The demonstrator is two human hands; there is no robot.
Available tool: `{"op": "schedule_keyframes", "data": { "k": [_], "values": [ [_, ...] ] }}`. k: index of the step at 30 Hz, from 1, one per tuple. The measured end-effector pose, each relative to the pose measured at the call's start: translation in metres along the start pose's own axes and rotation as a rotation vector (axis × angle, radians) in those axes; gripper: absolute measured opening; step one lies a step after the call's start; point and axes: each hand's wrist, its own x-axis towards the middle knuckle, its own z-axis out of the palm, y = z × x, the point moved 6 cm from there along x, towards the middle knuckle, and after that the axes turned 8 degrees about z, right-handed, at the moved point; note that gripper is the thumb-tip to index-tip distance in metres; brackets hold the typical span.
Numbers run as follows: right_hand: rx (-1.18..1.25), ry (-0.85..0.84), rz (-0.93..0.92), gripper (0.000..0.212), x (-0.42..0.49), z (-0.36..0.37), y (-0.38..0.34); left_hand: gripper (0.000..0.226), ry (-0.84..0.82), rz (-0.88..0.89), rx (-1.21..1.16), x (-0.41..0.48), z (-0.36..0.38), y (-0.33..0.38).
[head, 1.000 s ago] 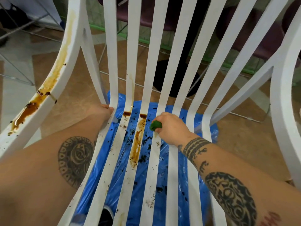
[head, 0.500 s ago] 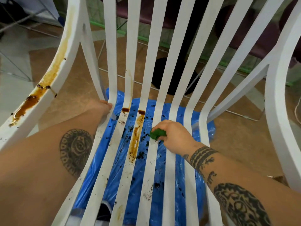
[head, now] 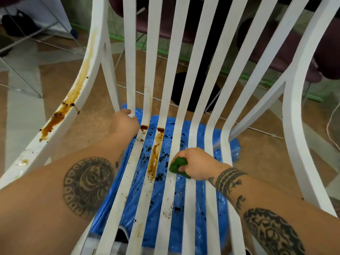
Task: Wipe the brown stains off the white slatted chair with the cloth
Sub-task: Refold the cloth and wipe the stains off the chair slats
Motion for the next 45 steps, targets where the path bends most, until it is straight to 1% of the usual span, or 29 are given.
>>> {"op": "schedule_keyframes", "data": {
  "k": [1, 2, 4, 5, 6, 8, 9, 11, 13, 14, 15, 17, 18, 19, 21, 23, 25, 26, 27, 29, 30, 32, 34, 36, 38, 39, 41, 43, 45],
  "values": [
    [0.043, -0.034, 0.029, 0.028, -0.003, 0.000, 0.000, 0.040, 0.002, 0.031, -0.053, -0.011, -0.001, 0.008],
    [0.135, -0.005, 0.060, 0.027, -0.004, -0.005, 0.002, 0.036, -0.005, 0.071, -0.076, -0.021, -0.002, 0.015],
    [0.358, 0.189, 0.115, 0.025, -0.006, -0.017, 0.007, 0.027, -0.067, 0.127, -0.085, -0.043, 0.001, 0.025],
    [0.395, 0.279, 0.121, 0.024, -0.006, -0.020, 0.006, 0.023, -0.125, 0.147, -0.076, -0.055, 0.005, 0.027],
    [0.344, 0.336, 0.099, 0.024, -0.006, -0.018, 0.003, 0.021, -0.189, 0.178, -0.043, -0.069, 0.011, 0.028],
    [0.182, 0.380, 0.056, 0.025, -0.007, -0.007, -0.006, 0.019, -0.299, 0.218, 0.088, -0.097, 0.024, 0.023],
    [0.130, 0.373, 0.045, 0.025, -0.010, -0.001, -0.011, 0.019, -0.327, 0.225, 0.153, -0.108, 0.028, 0.016],
    [0.097, 0.289, 0.052, 0.025, -0.020, 0.006, -0.016, 0.023, -0.361, 0.184, 0.245, -0.127, 0.030, 0.001],
    [0.122, 0.161, 0.077, 0.022, -0.027, 0.011, -0.014, 0.028, -0.339, 0.139, 0.272, -0.137, 0.020, -0.012],
    [0.166, 0.126, 0.086, 0.021, -0.030, 0.012, -0.012, 0.027, -0.295, 0.104, 0.258, -0.140, 0.010, -0.018],
    [0.219, 0.142, 0.084, 0.021, -0.033, 0.011, -0.010, 0.025, -0.234, 0.056, 0.217, -0.142, -0.002, -0.023],
    [0.319, 0.255, 0.092, 0.026, -0.039, 0.011, -0.008, 0.020, -0.165, -0.057, 0.136, -0.149, -0.024, -0.038],
    [0.303, 0.309, 0.091, 0.027, -0.041, 0.014, -0.008, 0.019, -0.190, -0.097, 0.133, -0.156, -0.027, -0.045],
    [0.245, 0.344, 0.083, 0.027, -0.042, 0.019, -0.010, 0.022, -0.245, -0.106, 0.196, -0.164, -0.025, -0.050],
    [0.163, 0.356, 0.078, 0.026, -0.043, 0.030, -0.014, 0.032, -0.358, -0.051, 0.378, -0.179, -0.014, -0.057],
    [0.181, 0.258, 0.084, 0.026, -0.044, 0.028, -0.015, 0.035, -0.389, 0.005, 0.506, -0.184, -0.006, -0.058],
    [0.226, 0.089, 0.099, 0.025, -0.042, 0.021, -0.013, 0.040, -0.383, 0.033, 0.538, -0.179, -0.001, -0.061],
    [0.260, 0.051, 0.106, 0.023, -0.043, 0.018, -0.011, 0.042, -0.384, 0.031, 0.538, -0.178, 0.000, -0.062],
    [0.299, 0.082, 0.107, 0.020, -0.043, 0.015, -0.008, 0.043, -0.386, 0.034, 0.541, -0.177, 0.001, -0.062],
    [0.357, 0.235, 0.104, 0.016, -0.044, 0.014, -0.005, 0.041, -0.402, 0.033, 0.553, -0.177, 0.003, -0.065],
    [0.345, 0.303, 0.095, 0.017, -0.044, 0.018, -0.006, 0.037, -0.408, 0.031, 0.549, -0.177, 0.002, -0.063],
    [0.284, 0.364, 0.084, 0.023, -0.045, 0.032, -0.009, 0.029, -0.408, 0.037, 0.533, -0.177, 0.002, -0.063],
    [0.222, 0.355, 0.073, 0.024, -0.047, 0.039, -0.012, 0.026, -0.376, 0.050, 0.528, -0.176, -0.001, -0.064],
    [0.213, 0.248, 0.089, 0.021, -0.050, 0.039, -0.010, 0.025, -0.356, 0.049, 0.524, -0.176, -0.001, -0.066],
    [0.317, 0.127, 0.161, 0.020, -0.051, 0.034, -0.003, 0.025, -0.357, 0.046, 0.531, -0.175, 0.000, -0.068],
    [0.387, 0.132, 0.199, 0.021, -0.050, 0.028, 0.002, 0.025, -0.363, 0.047, 0.533, -0.174, 0.000, -0.068],
    [0.476, 0.270, 0.233, 0.026, -0.045, 0.016, 0.009, 0.024, -0.365, 0.048, 0.531, -0.172, 0.002, -0.069],
    [0.374, 0.372, 0.189, 0.028, -0.039, 0.016, 0.003, 0.023, -0.361, 0.060, 0.538, -0.171, 0.003, -0.071],
    [0.180, 0.384, 0.103, 0.028, -0.035, 0.029, -0.008, 0.024, -0.368, 0.066, 0.549, -0.170, 0.003, -0.072]
  ]
}}
